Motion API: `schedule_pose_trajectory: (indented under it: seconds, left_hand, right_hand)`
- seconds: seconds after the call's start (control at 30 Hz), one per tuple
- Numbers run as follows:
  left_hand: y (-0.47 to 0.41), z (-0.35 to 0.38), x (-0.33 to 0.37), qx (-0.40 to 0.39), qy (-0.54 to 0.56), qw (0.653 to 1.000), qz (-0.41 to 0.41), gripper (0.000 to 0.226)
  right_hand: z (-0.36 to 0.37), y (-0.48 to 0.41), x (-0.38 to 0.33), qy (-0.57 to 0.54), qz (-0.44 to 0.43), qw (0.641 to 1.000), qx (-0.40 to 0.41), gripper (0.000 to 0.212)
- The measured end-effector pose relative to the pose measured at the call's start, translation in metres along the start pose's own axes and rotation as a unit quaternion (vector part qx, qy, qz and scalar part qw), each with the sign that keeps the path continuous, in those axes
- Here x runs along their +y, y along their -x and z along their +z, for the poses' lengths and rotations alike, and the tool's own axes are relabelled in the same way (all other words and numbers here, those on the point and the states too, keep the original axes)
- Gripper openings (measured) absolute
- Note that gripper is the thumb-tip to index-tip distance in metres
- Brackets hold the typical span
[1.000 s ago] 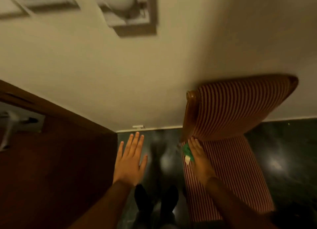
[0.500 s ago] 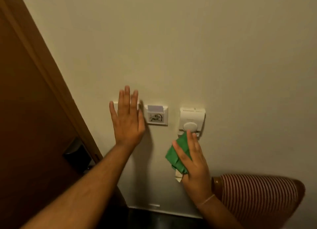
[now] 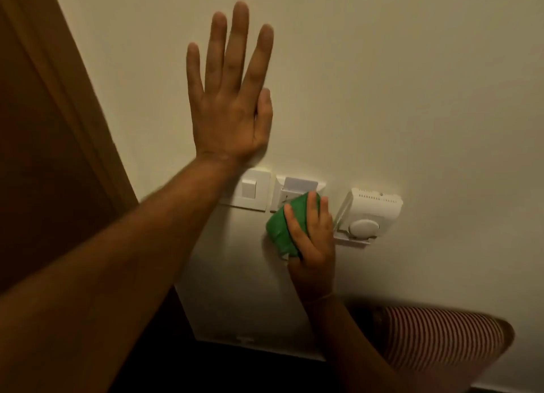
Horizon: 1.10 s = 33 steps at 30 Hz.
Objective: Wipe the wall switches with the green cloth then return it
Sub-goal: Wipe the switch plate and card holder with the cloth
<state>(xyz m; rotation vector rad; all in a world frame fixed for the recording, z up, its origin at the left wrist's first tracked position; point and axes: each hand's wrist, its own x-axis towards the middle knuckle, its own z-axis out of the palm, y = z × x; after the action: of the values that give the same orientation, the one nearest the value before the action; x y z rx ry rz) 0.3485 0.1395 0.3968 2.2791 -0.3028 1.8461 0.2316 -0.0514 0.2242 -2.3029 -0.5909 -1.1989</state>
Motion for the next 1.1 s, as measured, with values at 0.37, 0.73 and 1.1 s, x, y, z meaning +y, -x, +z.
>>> schedule_pose_trajectory:
  seconds: [0.37, 0.73, 1.1]
  left_hand:
    - [-0.001, -0.004, 0.003, 0.019, -0.05, 0.998, -0.009, 0.061]
    - [-0.002, -0.009, 0.007, 0.009, -0.067, 0.997, -0.021, 0.057]
    - [-0.003, -0.011, 0.007, 0.008, -0.064, 0.998, -0.019, 0.057]
  right_hand:
    - [0.018, 0.003, -0.004, -0.022, 0.005, 0.999, 0.025, 0.052]
    - [0.006, -0.008, -0.003, -0.046, 0.04, 0.997, 0.048, 0.067]
    - [0.008, -0.01, -0.001, -0.007, 0.022, 0.999, 0.033, 0.082]
